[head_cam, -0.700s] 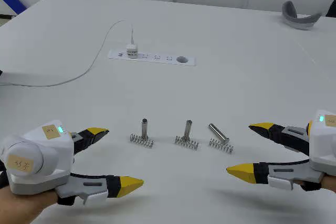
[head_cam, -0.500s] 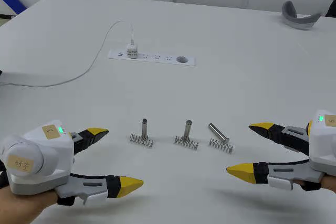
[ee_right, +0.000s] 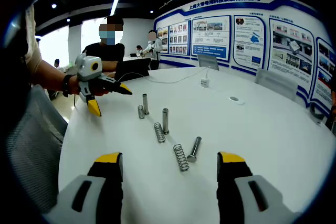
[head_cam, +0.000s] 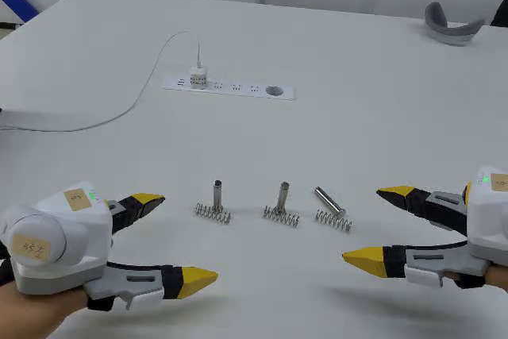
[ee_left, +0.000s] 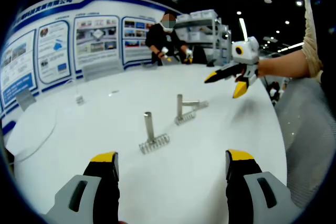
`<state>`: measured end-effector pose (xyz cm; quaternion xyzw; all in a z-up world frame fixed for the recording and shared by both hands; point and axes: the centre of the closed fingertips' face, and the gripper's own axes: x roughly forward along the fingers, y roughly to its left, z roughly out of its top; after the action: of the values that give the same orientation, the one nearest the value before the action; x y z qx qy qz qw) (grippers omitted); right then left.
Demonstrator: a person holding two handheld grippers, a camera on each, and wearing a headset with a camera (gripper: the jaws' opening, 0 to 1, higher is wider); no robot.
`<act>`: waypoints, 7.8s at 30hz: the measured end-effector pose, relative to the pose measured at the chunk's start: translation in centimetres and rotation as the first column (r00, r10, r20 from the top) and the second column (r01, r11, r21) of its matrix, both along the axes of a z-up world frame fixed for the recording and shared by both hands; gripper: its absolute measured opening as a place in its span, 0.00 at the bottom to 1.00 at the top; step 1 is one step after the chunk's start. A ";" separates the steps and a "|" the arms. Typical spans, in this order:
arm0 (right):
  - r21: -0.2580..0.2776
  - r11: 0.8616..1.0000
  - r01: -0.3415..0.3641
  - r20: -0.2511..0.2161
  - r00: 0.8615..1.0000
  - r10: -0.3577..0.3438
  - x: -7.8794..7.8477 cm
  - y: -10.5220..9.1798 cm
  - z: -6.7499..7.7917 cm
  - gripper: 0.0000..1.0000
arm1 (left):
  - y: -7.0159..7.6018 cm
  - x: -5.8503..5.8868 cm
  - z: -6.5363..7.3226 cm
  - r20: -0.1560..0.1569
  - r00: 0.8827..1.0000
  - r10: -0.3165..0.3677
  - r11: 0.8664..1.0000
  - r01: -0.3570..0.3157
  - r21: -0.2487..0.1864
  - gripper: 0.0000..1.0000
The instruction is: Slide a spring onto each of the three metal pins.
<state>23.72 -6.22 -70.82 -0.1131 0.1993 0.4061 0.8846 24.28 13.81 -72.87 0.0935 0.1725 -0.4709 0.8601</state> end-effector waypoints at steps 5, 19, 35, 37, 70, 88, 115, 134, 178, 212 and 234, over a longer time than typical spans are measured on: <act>-0.002 1.000 -0.001 -0.005 1.000 0.001 0.0 0.1 -0.1 0.74 | 0.0 0.0 0.0 -0.002 1.000 0.001 1.000 -0.001 -0.001 0.85; 0.002 1.000 0.012 -0.005 1.000 -0.012 0.1 -0.2 0.0 0.73 | -0.1 0.0 -0.1 -0.002 1.000 0.002 1.000 -0.002 -0.006 0.85; -0.004 1.000 0.024 -0.001 1.000 -0.024 0.3 -0.4 0.5 0.72 | -0.1 0.1 -0.2 -0.002 1.000 0.005 1.000 -0.005 -0.014 0.85; -0.008 1.000 0.029 -0.001 1.000 -0.029 0.4 -0.6 0.5 0.72 | -0.1 0.1 -0.2 -0.002 1.000 0.005 1.000 -0.005 -0.014 0.85; -0.169 0.975 0.146 -0.086 0.983 -0.162 8.0 0.3 -0.3 0.34 | 0.2 0.0 -0.2 -0.002 1.000 0.027 0.999 -0.027 -0.019 0.84; -0.283 0.940 0.190 -0.180 0.952 -0.247 9.5 1.0 -3.6 0.19 | 0.2 0.0 -0.3 -0.002 0.999 0.032 0.999 -0.032 -0.023 0.84; -0.328 0.921 0.211 -0.296 0.903 -0.312 10.0 1.4 -6.0 0.10 | -0.1 0.2 -0.2 0.002 1.000 0.031 0.999 -0.031 -0.028 0.83; -0.370 0.910 0.189 -0.317 0.895 -0.315 10.0 1.6 -6.2 0.09 | 0.0 0.3 -0.2 0.002 0.999 0.040 0.999 -0.040 -0.032 0.83; -0.302 0.919 0.254 -0.255 0.907 -0.334 8.6 1.4 -2.8 0.09 | -0.2 0.4 0.5 0.015 0.999 0.040 0.998 -0.039 -0.040 0.82; -0.263 0.930 0.255 -0.201 0.929 -0.312 7.2 1.7 -1.5 0.09 | -0.4 0.2 0.8 0.020 0.999 0.035 0.998 -0.034 -0.044 0.82; -0.252 0.931 0.263 -0.186 0.931 -0.313 6.4 1.1 -1.4 0.09 | -0.5 0.0 0.9 0.025 0.999 0.032 0.999 -0.031 -0.042 0.81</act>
<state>30.10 -5.15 -72.22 -0.1348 0.3559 0.2563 0.8885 24.31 13.31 -71.93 0.0788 0.1531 -0.4596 0.8713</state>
